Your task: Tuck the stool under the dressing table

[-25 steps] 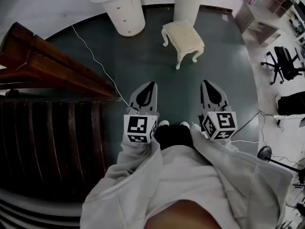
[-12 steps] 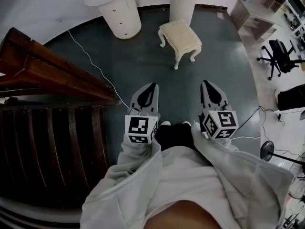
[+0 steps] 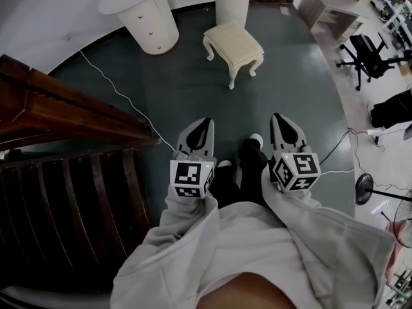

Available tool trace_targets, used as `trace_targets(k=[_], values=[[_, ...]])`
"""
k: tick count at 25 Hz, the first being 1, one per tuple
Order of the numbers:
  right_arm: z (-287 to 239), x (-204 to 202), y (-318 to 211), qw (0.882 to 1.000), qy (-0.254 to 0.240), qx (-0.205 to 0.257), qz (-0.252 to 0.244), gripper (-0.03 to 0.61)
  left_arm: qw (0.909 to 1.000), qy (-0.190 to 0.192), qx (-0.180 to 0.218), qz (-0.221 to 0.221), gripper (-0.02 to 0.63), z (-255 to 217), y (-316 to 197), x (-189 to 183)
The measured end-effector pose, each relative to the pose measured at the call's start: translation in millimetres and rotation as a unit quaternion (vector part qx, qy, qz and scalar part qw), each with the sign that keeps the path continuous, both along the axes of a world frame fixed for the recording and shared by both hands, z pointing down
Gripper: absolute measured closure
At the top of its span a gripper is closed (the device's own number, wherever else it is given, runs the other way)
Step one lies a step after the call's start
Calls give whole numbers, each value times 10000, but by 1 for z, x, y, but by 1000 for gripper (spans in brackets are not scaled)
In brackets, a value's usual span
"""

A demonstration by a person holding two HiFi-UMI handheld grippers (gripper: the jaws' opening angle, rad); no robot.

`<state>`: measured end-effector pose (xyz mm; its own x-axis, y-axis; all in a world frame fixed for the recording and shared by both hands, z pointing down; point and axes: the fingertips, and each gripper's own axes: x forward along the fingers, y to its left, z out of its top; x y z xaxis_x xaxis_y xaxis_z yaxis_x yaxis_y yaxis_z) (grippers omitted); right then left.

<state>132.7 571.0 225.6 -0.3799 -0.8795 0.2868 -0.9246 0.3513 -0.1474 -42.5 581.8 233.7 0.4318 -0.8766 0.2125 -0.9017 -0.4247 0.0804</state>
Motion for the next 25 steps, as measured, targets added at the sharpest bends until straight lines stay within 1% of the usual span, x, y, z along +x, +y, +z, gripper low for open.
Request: trace_targets(k=[5, 11, 18, 25], values=[[3, 10, -9, 10000, 37, -28, 47, 529, 10000, -43, -30, 38, 595, 2, -10, 8], [1, 25, -39, 10000, 0, -42, 39, 529, 10000, -76, -38, 23, 595, 0, -41, 22], [-5, 58, -94, 9999, -54, -44, 106, 529, 9999, -120, -35, 48, 595, -4, -93, 52], [-10, 84, -160, 10000, -40, 8, -31, 529, 9999, -121, -12, -51, 595, -6, -155, 79]])
